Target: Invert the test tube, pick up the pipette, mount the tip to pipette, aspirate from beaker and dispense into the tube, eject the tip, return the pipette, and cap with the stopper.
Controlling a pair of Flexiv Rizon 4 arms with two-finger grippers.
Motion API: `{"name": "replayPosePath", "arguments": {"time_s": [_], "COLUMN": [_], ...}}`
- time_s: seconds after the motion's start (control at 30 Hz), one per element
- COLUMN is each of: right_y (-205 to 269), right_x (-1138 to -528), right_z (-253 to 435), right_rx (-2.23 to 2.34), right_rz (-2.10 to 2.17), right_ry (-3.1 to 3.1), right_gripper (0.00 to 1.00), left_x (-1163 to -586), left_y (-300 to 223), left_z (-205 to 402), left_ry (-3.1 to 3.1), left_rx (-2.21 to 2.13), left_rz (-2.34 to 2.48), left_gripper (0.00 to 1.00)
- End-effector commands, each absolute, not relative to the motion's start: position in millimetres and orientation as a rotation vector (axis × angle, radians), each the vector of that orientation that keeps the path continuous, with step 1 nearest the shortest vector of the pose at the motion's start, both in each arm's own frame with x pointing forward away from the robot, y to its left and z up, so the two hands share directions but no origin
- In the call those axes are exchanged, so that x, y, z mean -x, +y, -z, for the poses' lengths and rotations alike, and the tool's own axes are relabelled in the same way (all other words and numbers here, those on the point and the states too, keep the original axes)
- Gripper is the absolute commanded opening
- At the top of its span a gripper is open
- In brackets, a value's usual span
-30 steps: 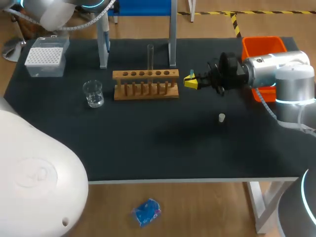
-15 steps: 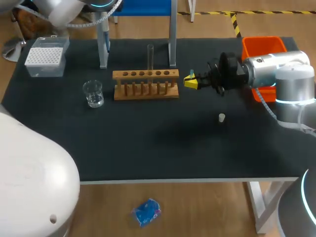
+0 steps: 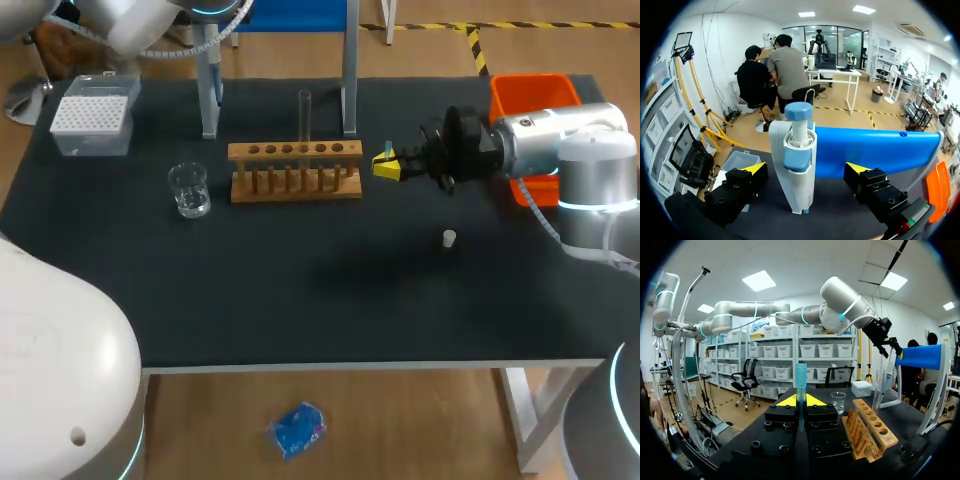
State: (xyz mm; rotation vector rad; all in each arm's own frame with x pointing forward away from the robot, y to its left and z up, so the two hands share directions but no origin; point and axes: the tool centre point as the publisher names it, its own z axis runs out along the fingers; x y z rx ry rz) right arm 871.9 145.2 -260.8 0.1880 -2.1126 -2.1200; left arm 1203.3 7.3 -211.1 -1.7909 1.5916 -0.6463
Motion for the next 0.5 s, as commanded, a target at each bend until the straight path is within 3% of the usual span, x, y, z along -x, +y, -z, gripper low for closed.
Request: {"name": "replayPosePath", "arguments": {"time_s": [0.03, 0.07, 0.1, 0.13, 0.17, 0.2, 0.23, 0.3, 0.37, 0.4, 0.5], "right_y": [144.3, 144.3, 144.3, 144.3, 144.3, 144.3, 144.3, 144.3, 144.3, 144.3, 144.3], "right_x": [-872.2, -872.2, -872.2, -872.2, -872.2, -872.2, -872.2, -872.2, -872.2, -872.2, -872.2], "right_z": [260.8, 260.8, 260.8, 260.8, 260.8, 260.8, 260.8, 260.8, 260.8, 260.8, 260.8], "right_rx": [-0.19, -0.19, -0.19, -0.19, -0.19, -0.19, -0.19, -0.19, -0.19, -0.19, -0.19], "right_rz": [2.119, 2.119, 2.119, 2.119, 2.119, 2.119, 2.119, 2.119, 2.119, 2.119, 2.119], "right_ry": [-2.112, -2.112, -2.112, -2.112, -2.112, -2.112, -2.112, -2.112, -2.112, -2.112, -2.112], "right_gripper": [0.0, 0.0, 0.0, 0.0, 0.0, 0.0, 0.0, 0.0, 0.0, 0.0, 0.0], "left_x": [-1202.3, -1202.3, -1202.3, -1202.0, -1201.8, -1201.6, -1201.5, -1201.2, -1201.1, -1201.1, -1200.7], "left_y": [6.7, 6.6, 6.6, 6.6, 6.6, 6.8, 6.9, 7.1, 7.2, 7.2, 7.2], "left_z": [209.6, 209.6, 209.7, 209.9, 210.0, 210.1, 210.2, 210.1, 210.1, 210.1, 210.2], "left_ry": [1.592, 1.591, 1.591, 1.591, 1.591, 1.589, 1.589, 1.589, 1.589, 1.589, 1.589], "left_rx": [1.792, 1.792, 1.793, 1.794, 1.795, 1.796, 1.796, 1.796, 1.795, 1.795, 1.796], "left_rz": [0.644, 0.643, 0.643, 0.642, 0.642, 0.64, 0.639, 0.636, 0.634, 0.632, 0.63], "left_gripper": [1.0, 1.0, 0.9, 0.73, 0.49, 0.41, 0.41, 0.21, 0.18, 0.07, 0.0]}}
